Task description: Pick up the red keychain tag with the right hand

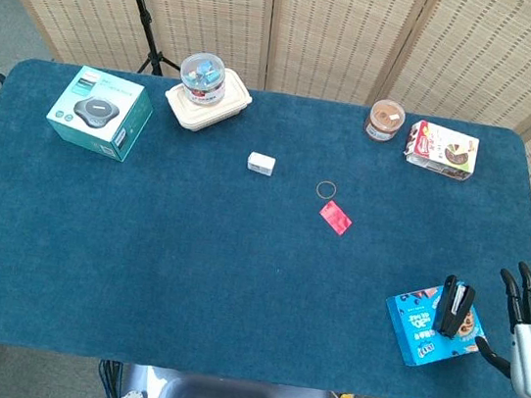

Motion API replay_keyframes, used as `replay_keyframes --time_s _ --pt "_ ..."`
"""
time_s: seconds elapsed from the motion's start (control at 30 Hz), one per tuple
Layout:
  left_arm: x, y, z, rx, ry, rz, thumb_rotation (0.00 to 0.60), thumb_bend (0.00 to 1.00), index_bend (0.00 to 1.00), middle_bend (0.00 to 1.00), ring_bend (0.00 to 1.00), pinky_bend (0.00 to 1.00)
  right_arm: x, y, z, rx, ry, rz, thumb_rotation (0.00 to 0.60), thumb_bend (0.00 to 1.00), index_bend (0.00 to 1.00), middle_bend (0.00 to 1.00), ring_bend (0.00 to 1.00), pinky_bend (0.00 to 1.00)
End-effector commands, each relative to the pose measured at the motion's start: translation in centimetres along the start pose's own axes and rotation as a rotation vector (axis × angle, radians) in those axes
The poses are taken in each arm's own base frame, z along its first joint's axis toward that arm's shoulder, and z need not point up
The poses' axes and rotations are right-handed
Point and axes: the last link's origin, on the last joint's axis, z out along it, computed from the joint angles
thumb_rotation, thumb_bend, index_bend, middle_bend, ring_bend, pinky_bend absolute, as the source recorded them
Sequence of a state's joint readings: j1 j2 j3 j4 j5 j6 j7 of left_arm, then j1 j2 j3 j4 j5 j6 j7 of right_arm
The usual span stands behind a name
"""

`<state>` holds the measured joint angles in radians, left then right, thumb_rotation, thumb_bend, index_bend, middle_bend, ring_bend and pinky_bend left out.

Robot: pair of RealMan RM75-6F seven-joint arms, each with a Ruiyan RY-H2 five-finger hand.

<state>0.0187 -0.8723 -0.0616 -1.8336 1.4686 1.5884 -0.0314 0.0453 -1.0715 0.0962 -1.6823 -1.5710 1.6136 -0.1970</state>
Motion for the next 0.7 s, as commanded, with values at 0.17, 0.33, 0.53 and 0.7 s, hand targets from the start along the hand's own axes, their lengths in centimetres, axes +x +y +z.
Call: replay_keyframes --time_s 0.17,0.33,0.53,0.7 --pt "0.0 0.0 0.0 0.0 -0.002 0.001 0.6 0.0 0.0 0.0 0.0 0.0 -0.2 0.0 0.0 0.002 -0.011 -0.002 0.6 0.0 0.0 0.0 0.0 0.0" --pt "0.1 0.0 0.0 0.0 0.002 -0.006 0.6 0.0 0.0 0.0 0.0 0.0 -0.6 -0.4 0.2 0.016 -0.033 0.008 0.6 0.0 0.0 0.0 0.0 0.0" --pt "0.1 0.0 0.1 0.002 -0.004 -0.011 0.6 0.0 0.0 0.0 0.0 0.0 -0.7 -2.1 2.1 0.072 -0.055 0.044 0.6 0.0 0.0 0.0 0.0 0.0" --pt "0.0 0.1 0.1 0.002 -0.005 -0.009 0.6 0.0 0.0 0.0 0.0 0.0 -0.2 -4.2 4.4 0.141 -0.055 0.052 0.6 0.0 0.0 0.0 0.0 0.0"
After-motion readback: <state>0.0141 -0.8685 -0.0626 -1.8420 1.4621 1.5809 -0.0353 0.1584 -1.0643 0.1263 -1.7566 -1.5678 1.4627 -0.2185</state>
